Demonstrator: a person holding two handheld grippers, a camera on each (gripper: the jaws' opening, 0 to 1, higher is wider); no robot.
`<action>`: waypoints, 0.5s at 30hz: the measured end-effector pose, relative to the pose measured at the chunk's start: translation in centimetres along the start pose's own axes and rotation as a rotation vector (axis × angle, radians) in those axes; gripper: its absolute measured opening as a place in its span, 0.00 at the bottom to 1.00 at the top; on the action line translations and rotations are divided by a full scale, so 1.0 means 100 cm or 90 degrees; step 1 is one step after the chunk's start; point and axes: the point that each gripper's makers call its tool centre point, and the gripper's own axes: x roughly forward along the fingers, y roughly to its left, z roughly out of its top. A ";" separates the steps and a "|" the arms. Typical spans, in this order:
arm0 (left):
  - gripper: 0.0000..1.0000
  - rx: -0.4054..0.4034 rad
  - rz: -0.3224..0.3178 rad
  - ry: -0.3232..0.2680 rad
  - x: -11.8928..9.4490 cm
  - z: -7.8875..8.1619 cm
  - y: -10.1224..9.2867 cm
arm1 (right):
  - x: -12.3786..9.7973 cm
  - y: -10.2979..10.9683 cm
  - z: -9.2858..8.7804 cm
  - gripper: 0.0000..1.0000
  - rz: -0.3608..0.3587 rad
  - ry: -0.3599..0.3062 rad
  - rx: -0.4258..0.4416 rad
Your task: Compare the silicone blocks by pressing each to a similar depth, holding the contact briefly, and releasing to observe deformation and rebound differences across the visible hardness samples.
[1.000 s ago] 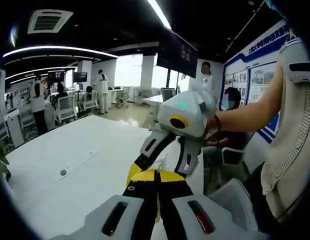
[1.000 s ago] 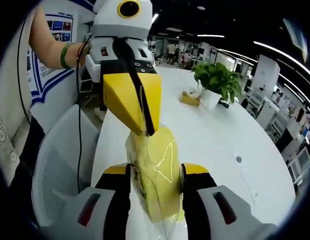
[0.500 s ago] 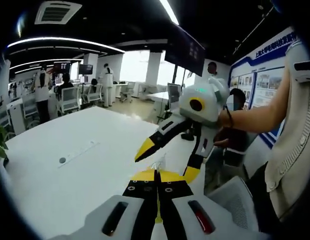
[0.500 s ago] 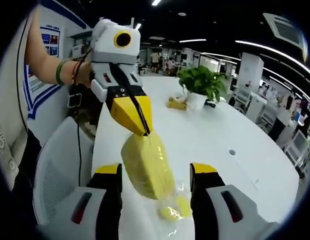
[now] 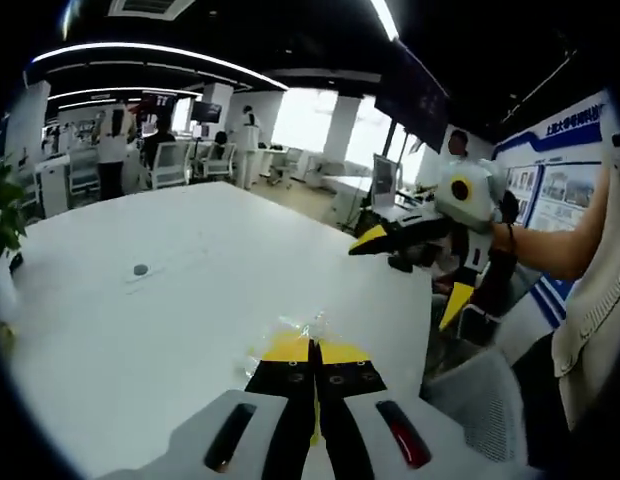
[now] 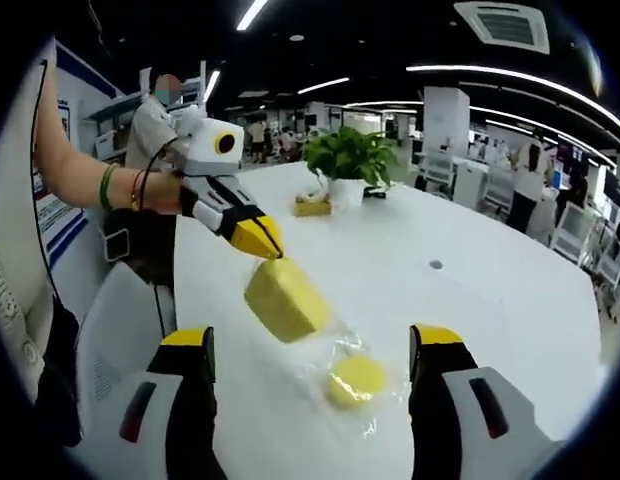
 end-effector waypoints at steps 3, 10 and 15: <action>0.00 -0.052 -0.008 0.004 0.001 -0.013 0.004 | -0.007 0.001 -0.011 0.73 -0.004 0.014 0.010; 0.00 -0.130 0.007 0.000 0.000 -0.032 0.035 | -0.020 -0.004 -0.033 0.71 -0.027 0.043 0.031; 0.00 -0.140 0.040 -0.003 -0.006 -0.034 0.065 | -0.023 -0.004 -0.036 0.69 -0.032 0.054 0.038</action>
